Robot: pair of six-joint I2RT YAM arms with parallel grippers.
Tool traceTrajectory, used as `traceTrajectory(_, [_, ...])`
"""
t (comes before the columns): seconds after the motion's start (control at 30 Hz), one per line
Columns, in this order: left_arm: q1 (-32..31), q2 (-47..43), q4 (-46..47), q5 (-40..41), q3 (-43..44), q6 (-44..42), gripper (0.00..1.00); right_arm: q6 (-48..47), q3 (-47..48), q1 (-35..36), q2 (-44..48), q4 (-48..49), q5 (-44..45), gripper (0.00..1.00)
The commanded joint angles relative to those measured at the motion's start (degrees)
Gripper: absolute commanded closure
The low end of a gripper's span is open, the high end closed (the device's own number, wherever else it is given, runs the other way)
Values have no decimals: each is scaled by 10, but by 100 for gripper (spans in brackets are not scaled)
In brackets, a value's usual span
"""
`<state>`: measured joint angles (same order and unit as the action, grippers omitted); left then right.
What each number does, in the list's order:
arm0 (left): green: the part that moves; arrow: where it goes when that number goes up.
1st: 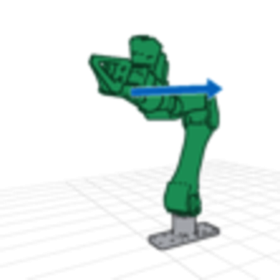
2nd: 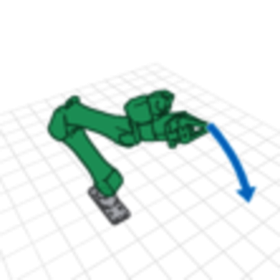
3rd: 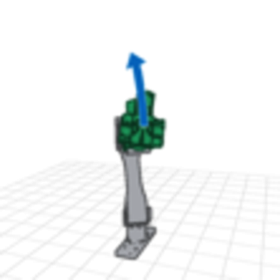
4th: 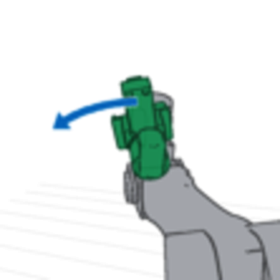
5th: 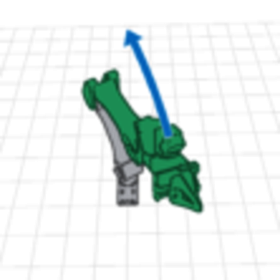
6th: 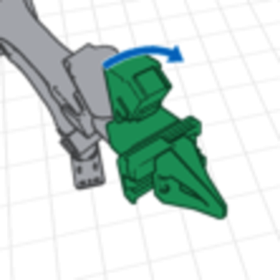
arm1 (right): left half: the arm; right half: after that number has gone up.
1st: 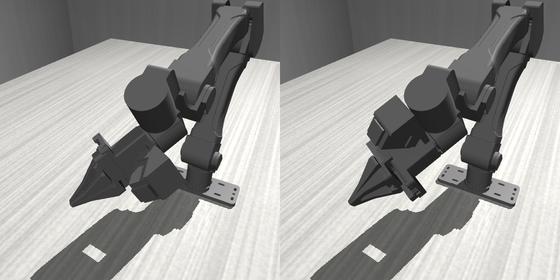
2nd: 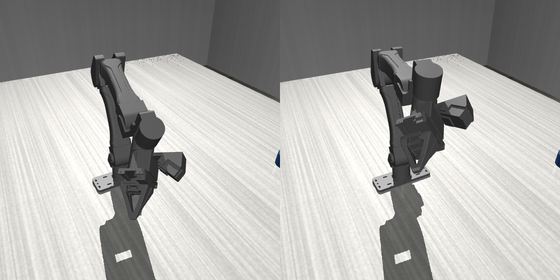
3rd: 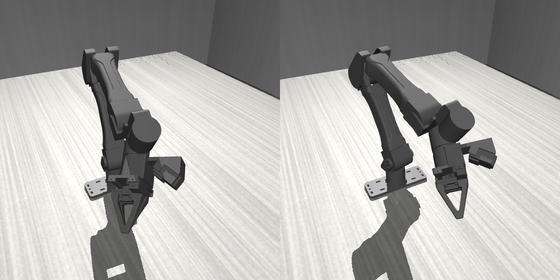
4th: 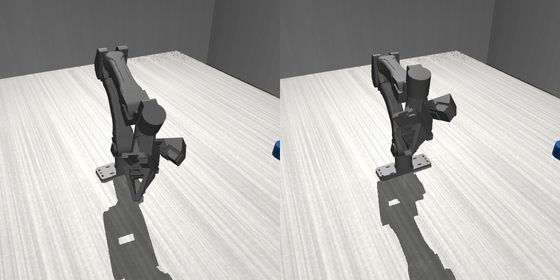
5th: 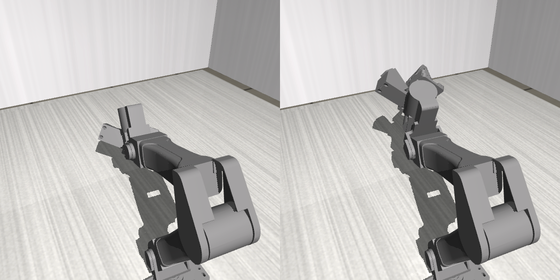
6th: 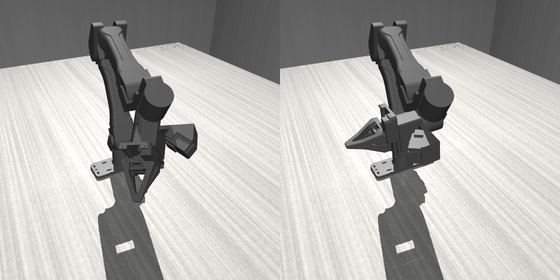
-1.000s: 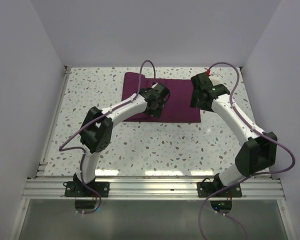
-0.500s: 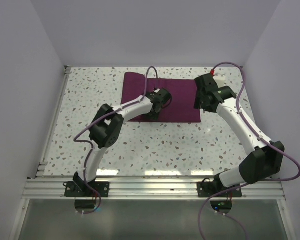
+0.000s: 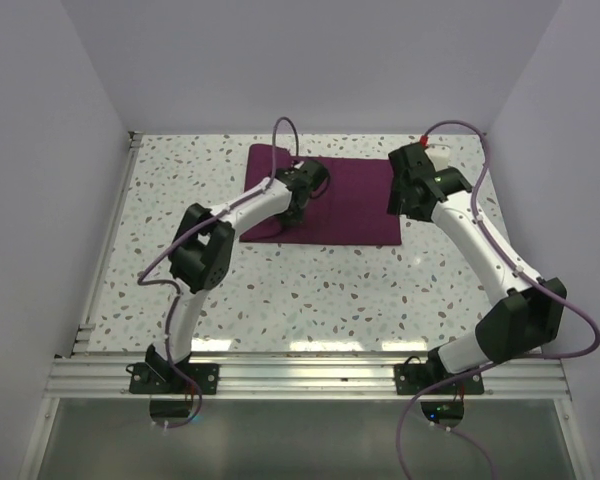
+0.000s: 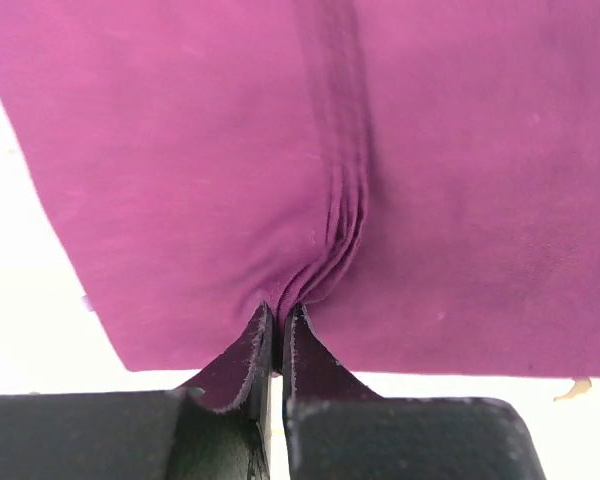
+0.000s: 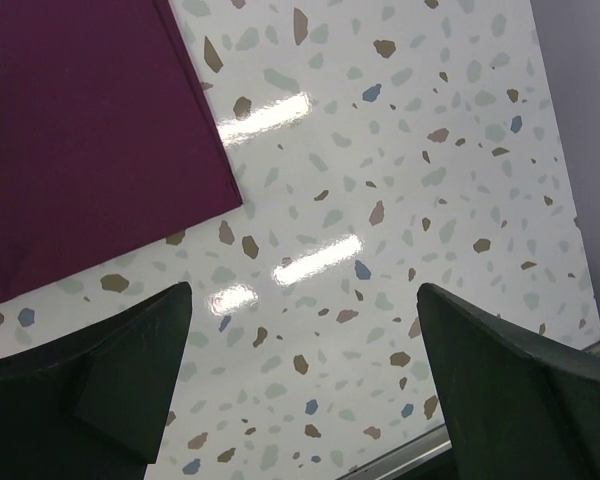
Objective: Open and lay out the surgical kit
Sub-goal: Open the surgical kit at the center of the board.
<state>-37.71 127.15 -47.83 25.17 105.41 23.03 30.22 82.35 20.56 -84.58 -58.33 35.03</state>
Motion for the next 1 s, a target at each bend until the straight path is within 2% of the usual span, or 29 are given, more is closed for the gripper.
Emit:
traceTrajectory(0.0, [47, -117, -4, -6, 28, 16, 100, -24, 41, -2, -16, 21, -5, 1])
traceTrajectory(0.1, [112, -190, 11, -22, -35, 41, 100, -61, 60, -3, -27, 78, -97, 2])
traceTrajectory(0.13, [131, -243, 16, -24, -56, 45, 100, -67, 65, -3, -31, 94, -120, 2])
traceTrajectory(0.23, [195, -327, 34, -33, -135, 50, 100, -72, 104, -4, -64, 131, -175, 2])
traceTrajectory(0.27, [213, -343, 37, -30, -171, 51, 96, -71, 112, -7, -73, 138, -182, 2])
traceTrajectory(0.3, [220, -369, 39, -29, -188, 50, 62, -71, 120, -9, -94, 152, -193, 2])
traceTrajectory(0.37, [228, -386, 39, -16, -230, 51, 54, -70, 149, -17, -120, 163, -200, 1])
traceTrajectory(0.4, [228, -398, 35, -8, -242, 60, 33, -67, 161, -23, -136, 165, -204, 2])
traceTrajectory(0.43, [229, -401, 28, -5, -252, 63, 1, -64, 174, -27, -165, 165, -210, 2])
traceTrajectory(0.57, [231, -413, -1, -14, -287, 72, 0, -50, 239, -58, -241, 175, -211, 2])
traceTrajectory(0.73, [231, -472, -19, -33, -324, 65, 0, -38, 309, -88, -343, 190, -228, 5])
traceTrajectory(0.97, [231, -554, -57, -72, -390, 93, 3, -31, 500, -113, -524, 189, -268, 15])
